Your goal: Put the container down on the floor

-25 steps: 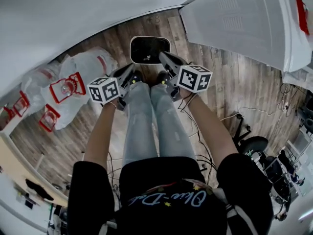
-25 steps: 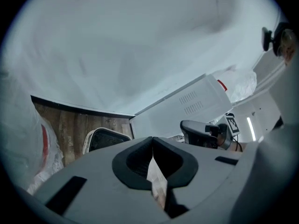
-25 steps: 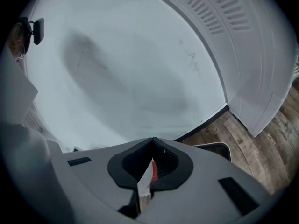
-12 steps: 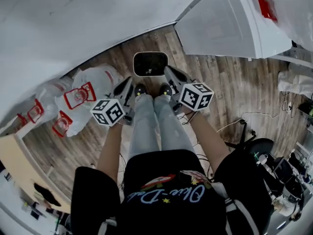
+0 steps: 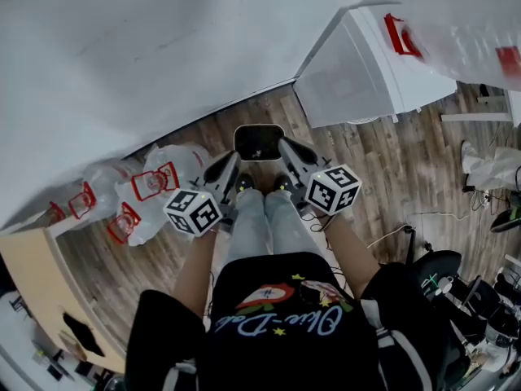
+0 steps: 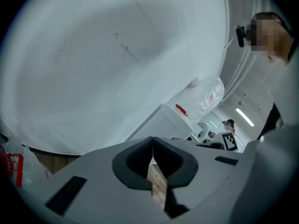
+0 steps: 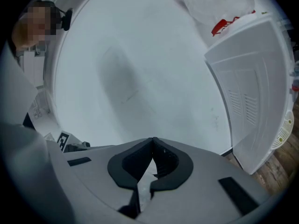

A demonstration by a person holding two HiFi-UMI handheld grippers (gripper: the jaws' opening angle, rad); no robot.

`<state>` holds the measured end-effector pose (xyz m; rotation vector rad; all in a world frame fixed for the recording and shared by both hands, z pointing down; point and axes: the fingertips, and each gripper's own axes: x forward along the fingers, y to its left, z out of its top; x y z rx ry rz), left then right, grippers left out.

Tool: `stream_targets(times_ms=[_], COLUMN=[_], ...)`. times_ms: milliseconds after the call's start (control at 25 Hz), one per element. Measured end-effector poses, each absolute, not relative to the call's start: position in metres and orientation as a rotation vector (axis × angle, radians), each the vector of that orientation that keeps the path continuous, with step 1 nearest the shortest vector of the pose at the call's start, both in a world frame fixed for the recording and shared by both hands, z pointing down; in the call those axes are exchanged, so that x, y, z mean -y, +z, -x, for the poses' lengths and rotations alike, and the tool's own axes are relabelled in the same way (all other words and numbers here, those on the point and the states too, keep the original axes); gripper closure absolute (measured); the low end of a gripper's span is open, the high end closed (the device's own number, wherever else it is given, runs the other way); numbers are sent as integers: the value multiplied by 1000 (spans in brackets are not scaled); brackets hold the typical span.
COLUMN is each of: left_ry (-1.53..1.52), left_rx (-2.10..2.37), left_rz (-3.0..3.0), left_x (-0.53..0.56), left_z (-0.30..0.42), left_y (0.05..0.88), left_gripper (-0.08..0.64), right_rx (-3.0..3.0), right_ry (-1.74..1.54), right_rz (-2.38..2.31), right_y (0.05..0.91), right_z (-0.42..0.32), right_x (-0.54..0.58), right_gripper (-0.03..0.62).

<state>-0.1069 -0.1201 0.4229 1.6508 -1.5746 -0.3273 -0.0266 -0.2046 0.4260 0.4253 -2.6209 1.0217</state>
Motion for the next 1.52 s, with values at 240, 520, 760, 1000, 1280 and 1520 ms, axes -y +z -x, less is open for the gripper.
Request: stream_targets(times_ms=[240,520,760,1000,1280,1520], left_ry=[-383,-486,-480,-349,-364,-356], left_rx=[1590,1593,1665,1699,1715,1725], left_rz=[-1706,-1702,-1766,-1884,-1944,-1989], left_x=[119,110,111,117,117,122], left_z=[110,114,119,117,112,106], left_y=[370,327,290,252,215,200], left_gripper=[555,555,555,555,555,555], right_rx=[2713,2731,2768,2825,2901,2922], right_ry=[941,861,797,677,587,574], right_rz=[-403,-405,-386,-306,-302,-323], right_y=[376,338,305,270,226,215], right_z=[30,32,36,47,49,42], right_x=[205,198,194,192,190,191], right_gripper=[594,594,594,594,594,594])
